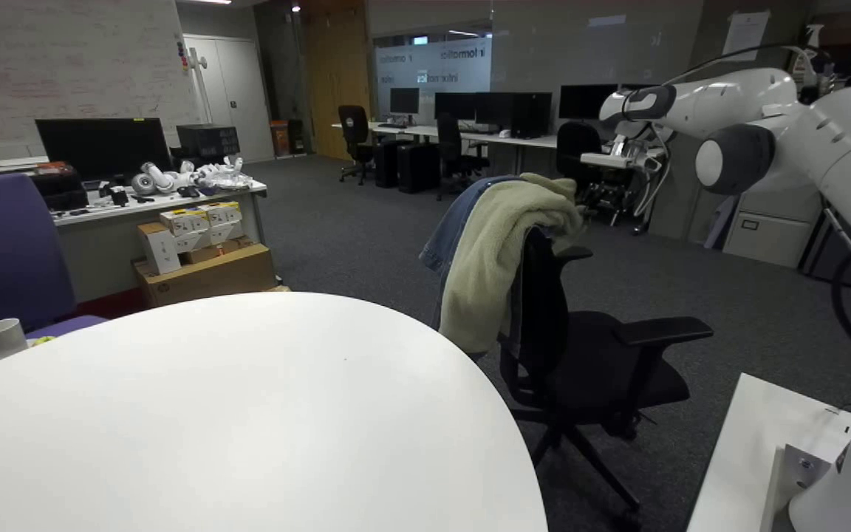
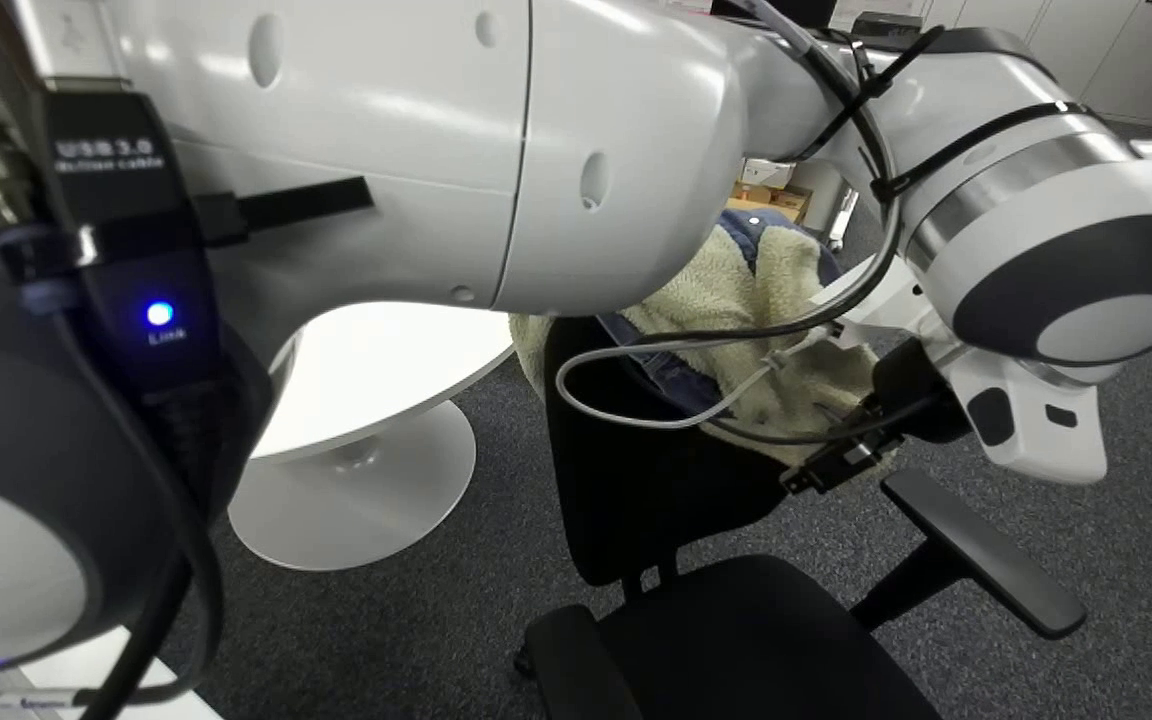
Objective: Put the jersey on the table
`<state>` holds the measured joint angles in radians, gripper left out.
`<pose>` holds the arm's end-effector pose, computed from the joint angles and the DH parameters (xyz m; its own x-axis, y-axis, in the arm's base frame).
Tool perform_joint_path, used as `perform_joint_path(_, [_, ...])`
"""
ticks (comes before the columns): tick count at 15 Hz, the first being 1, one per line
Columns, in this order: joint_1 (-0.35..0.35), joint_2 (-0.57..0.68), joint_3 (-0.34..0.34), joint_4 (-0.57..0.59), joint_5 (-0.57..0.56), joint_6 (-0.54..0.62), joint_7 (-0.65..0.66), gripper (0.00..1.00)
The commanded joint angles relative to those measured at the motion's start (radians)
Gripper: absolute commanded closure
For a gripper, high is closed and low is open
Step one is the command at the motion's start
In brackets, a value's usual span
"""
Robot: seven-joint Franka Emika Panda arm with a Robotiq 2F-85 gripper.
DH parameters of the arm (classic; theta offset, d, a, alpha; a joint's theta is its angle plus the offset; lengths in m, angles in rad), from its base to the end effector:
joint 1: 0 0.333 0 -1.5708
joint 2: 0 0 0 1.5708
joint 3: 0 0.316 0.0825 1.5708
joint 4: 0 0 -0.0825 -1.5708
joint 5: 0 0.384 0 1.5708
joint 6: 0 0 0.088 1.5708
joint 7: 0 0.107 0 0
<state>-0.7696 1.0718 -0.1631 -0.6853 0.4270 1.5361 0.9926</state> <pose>0.5434 -0.5527 0.3058 -0.2968 -0.8908 -0.3441 -0.9514 0.3067 0.0269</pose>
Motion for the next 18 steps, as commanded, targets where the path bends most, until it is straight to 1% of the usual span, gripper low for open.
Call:
perform_joint_path(1, [-0.018,-0.002,-0.002,0.009,0.005,-0.023,0.014,0.0])
perform_joint_path(3, [-0.021,-0.002,-0.001,0.009,0.003,-0.026,0.012,0.0])
perform_joint_path(4, [-0.022,-0.001,0.0,0.008,0.003,-0.029,0.011,0.25])
perform_joint_path(5, [-0.023,-0.001,0.001,0.007,0.003,-0.034,0.009,0.26])
perform_joint_path(6, [-0.023,-0.002,0.002,0.006,0.004,-0.041,0.014,0.32])
perform_joint_path(8, [-0.022,-0.002,0.001,0.007,0.003,-0.05,0.013,0.47])
perform_joint_path(9, [-0.021,-0.003,0.001,0.008,0.002,-0.051,0.013,0.57])
perform_joint_path(14, [-0.019,-0.015,-0.004,0.015,-0.002,-0.046,0.013,0.95])
perform_joint_path(15, [-0.019,-0.024,-0.003,0.019,-0.002,-0.051,0.01,1.0])
perform_joint_path(18, [-0.015,-0.088,-0.001,0.034,-0.003,-0.086,0.002,1.0])
